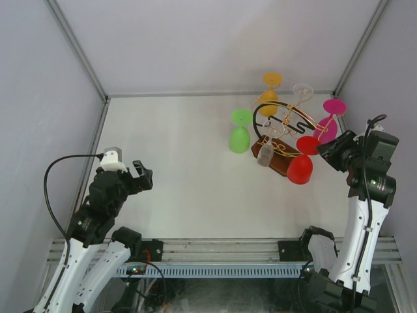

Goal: Take the wine glass off the wine glass rack
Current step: Pick up the wine glass from the wine rack.

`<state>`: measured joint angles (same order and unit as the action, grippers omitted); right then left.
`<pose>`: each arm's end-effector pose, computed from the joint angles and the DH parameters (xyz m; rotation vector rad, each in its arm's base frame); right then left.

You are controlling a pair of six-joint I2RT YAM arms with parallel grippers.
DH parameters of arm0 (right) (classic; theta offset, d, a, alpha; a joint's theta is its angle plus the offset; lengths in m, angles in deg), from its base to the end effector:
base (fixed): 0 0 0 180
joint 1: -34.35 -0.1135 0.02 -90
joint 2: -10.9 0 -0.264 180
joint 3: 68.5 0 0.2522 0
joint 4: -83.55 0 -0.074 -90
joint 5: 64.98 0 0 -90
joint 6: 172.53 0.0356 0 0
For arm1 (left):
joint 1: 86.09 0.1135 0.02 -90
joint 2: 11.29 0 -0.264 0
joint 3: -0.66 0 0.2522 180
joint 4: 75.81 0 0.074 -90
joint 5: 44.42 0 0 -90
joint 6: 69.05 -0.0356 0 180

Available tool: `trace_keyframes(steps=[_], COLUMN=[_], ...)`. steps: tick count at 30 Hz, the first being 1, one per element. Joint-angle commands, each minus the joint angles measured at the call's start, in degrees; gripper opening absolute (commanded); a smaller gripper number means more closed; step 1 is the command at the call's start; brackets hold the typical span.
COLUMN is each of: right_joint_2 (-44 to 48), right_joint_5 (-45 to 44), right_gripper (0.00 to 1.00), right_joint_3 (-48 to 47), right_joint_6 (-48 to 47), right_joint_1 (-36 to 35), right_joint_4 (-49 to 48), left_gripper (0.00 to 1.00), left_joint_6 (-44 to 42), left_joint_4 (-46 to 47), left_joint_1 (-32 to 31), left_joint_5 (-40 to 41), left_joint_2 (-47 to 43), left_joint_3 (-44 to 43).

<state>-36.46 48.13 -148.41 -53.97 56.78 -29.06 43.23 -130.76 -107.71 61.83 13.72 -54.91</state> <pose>0.1360 -0.0410 0.3824 0.7194 2.0428 0.4998 0.0933 -0.0263 0.3087 -0.1933 1.9753 -0.2145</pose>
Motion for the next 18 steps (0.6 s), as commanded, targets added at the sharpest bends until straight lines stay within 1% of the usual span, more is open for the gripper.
trace_keyframes(steps=[1,3,8,13,15,18], right_joint_2=[-0.5,-0.5,0.4,0.8,0.6,0.6], right_joint_5=[1.7,2.4,0.4,-0.8,-0.5,-0.4], right_gripper=[0.31,0.3,0.21,0.16,0.11,0.1], right_joint_3=[0.7,1.2,1.1,0.2,0.1,0.0], right_joint_6=[0.6,0.6,0.5,-0.2,-0.4,-0.4], right_joint_1=[0.0,0.0,0.0,0.0,0.0,-0.3], right_joint_4=[-2.6,-2.9,-3.0,-2.0,-1.8,-1.7], left_gripper=[1.0,1.0,1.0,1.0,1.0,1.0], left_joint_6=[-0.7,-0.6,-0.6,-0.6,-0.6,-0.6], left_joint_4=[2.1,2.1,2.1,2.1,2.1,2.1], left_joint_1=[-0.3,-0.3,-0.3,-0.3,-0.2,-0.1], left_joint_5=[0.2,0.3,0.3,0.4,0.4,0.4], left_joint_2=[-0.2,-0.1,0.0,0.1,0.2,0.2], left_joint_3=[-0.1,-0.1,-0.1,-0.1,-0.1,-0.1])
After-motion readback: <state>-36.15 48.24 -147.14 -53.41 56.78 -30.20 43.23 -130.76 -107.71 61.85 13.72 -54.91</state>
